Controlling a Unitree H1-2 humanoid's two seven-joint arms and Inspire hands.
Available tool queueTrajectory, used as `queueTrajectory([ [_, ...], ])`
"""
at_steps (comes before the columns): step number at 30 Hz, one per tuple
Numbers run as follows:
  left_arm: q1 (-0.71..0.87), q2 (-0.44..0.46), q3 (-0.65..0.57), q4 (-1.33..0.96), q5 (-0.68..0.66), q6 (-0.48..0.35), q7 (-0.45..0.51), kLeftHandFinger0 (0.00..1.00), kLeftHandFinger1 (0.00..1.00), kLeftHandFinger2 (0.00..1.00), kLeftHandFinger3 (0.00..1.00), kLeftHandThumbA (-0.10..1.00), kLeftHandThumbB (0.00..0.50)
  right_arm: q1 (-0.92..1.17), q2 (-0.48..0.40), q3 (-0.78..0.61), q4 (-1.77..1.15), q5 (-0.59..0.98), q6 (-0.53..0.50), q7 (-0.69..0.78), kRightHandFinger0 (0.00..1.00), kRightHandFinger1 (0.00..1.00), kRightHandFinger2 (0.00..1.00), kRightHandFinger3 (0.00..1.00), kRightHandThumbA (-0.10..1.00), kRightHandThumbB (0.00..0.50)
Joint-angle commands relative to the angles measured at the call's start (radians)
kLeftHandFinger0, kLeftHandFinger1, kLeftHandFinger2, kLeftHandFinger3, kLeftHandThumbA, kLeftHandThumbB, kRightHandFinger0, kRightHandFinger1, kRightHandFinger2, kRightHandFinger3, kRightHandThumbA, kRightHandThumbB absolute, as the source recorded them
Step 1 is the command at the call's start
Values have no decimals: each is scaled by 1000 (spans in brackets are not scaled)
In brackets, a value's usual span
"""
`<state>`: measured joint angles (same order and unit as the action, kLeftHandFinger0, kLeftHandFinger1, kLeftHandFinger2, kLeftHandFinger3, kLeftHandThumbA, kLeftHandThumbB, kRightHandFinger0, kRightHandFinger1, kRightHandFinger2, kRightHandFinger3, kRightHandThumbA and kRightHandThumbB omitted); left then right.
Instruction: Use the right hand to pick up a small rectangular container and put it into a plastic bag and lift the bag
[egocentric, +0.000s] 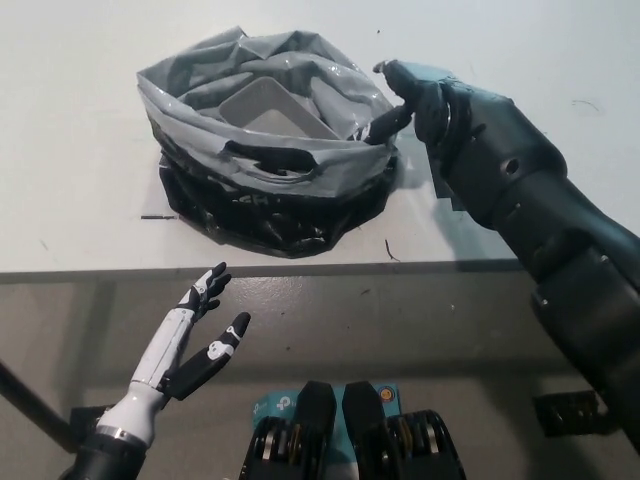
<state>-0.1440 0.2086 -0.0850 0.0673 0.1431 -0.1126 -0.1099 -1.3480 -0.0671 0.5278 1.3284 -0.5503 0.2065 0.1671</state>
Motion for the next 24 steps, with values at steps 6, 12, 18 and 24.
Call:
queueTrajectory([
  [6,-11,16,2,-29,1,-23,-10,1000,1000,1000,1000,615,147,-79,-8,-75,2,56,18,-53,155,184,330,891,774,375],
  [12,-20,20,0,-28,7,-7,-11,1000,1000,1000,1000,557,174,-93,-7,-241,-29,170,18,-58,41,160,345,655,554,306],
  [18,-30,21,-1,-27,4,-2,-14,1000,1000,1000,1000,474,185,-125,-6,-357,-35,233,67,-47,0,42,145,650,498,281],
  [24,-34,24,-3,-28,1,7,-20,1000,1000,1000,1000,449,177,-138,-9,-442,-41,296,80,-30,0,139,352,407,444,256],
])
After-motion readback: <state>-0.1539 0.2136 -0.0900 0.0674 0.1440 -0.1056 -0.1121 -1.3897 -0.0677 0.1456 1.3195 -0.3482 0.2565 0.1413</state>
